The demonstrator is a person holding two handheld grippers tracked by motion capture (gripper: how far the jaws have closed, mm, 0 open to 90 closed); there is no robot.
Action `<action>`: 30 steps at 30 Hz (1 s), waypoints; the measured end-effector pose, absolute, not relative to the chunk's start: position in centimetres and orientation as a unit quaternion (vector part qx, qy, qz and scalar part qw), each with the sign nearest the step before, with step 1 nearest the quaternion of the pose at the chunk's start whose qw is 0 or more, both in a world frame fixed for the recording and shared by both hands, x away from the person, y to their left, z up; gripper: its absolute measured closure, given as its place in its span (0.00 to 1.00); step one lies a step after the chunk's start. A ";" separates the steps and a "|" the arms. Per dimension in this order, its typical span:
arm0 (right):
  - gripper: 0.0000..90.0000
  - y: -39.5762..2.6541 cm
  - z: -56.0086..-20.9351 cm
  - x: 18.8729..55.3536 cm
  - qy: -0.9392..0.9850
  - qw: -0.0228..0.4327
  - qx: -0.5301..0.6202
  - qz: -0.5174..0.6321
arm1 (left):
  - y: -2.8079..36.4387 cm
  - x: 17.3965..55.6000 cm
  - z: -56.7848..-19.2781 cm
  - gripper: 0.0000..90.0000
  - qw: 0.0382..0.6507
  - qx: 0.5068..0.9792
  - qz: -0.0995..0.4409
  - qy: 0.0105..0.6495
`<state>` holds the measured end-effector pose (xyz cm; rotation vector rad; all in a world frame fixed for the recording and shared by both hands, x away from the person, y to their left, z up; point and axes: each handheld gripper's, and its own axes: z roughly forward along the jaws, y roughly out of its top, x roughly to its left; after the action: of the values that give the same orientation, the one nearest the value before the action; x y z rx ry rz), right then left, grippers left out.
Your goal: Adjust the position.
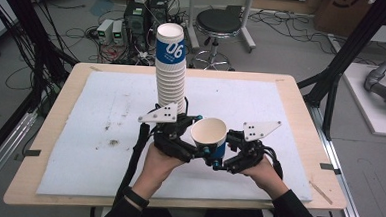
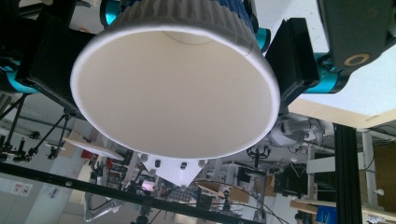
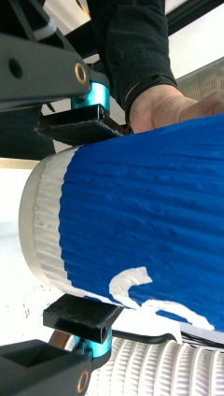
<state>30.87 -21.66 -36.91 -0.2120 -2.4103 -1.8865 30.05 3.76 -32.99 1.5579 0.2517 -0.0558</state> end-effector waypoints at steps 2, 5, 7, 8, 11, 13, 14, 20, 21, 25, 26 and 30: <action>0.34 -21.6 -37.0 30.9 -0.785 0.037 -0.070 -0.615 | 3.8 30.1 -33.0 0.20 0.704 0.701 -0.024 0.113; 0.34 -21.5 -37.1 30.8 -0.781 0.037 -0.074 -0.619 | 3.7 30.1 -33.1 0.19 0.708 0.697 -0.024 0.110; 0.34 -21.5 -37.1 30.8 -0.777 0.041 -0.074 -0.624 | 3.7 30.1 -33.1 0.19 0.710 0.695 -0.025 0.112; 0.34 -21.5 -37.1 30.8 -0.777 0.041 -0.074 -0.624 | 3.7 30.1 -33.1 0.19 0.711 0.694 -0.024 0.111; 0.34 -21.4 -37.1 30.8 -0.772 0.045 -0.078 -0.629 | 3.6 30.1 -33.1 0.19 0.714 0.691 -0.023 0.112; 0.34 -21.4 -37.2 30.8 -0.771 0.046 -0.079 -0.631 | 3.6 30.1 -33.1 0.19 0.715 0.689 -0.023 0.112; 0.34 -21.4 -37.2 30.8 -0.771 0.046 -0.079 -0.631 | 3.5 30.1 -33.1 0.19 0.716 0.689 -0.023 0.111; 0.34 -21.3 -37.2 30.8 -0.765 0.053 -0.081 -0.637 | 3.3 30.1 -33.1 0.20 0.719 0.686 -0.019 0.110; 0.34 -21.3 -37.2 30.7 -0.765 0.054 -0.082 -0.637 | 3.3 30.1 -33.1 0.20 0.719 0.686 -0.019 0.110; 0.34 -21.4 -37.2 30.8 -0.766 0.052 -0.082 -0.635 | 3.3 30.2 -33.0 0.22 0.715 0.691 -0.019 0.110; 0.34 -21.4 -37.2 30.8 -0.766 0.052 -0.082 -0.635 | 3.3 30.2 -33.0 0.23 0.715 0.691 -0.019 0.110; 0.32 -21.4 -37.2 30.7 -0.767 0.047 -0.081 -0.634 | 3.4 30.4 -32.8 0.25 0.709 0.697 -0.025 0.108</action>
<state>30.74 -21.40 -37.19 -0.2474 -2.3415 -1.9356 30.43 3.42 -32.82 1.5471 0.2397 -0.0556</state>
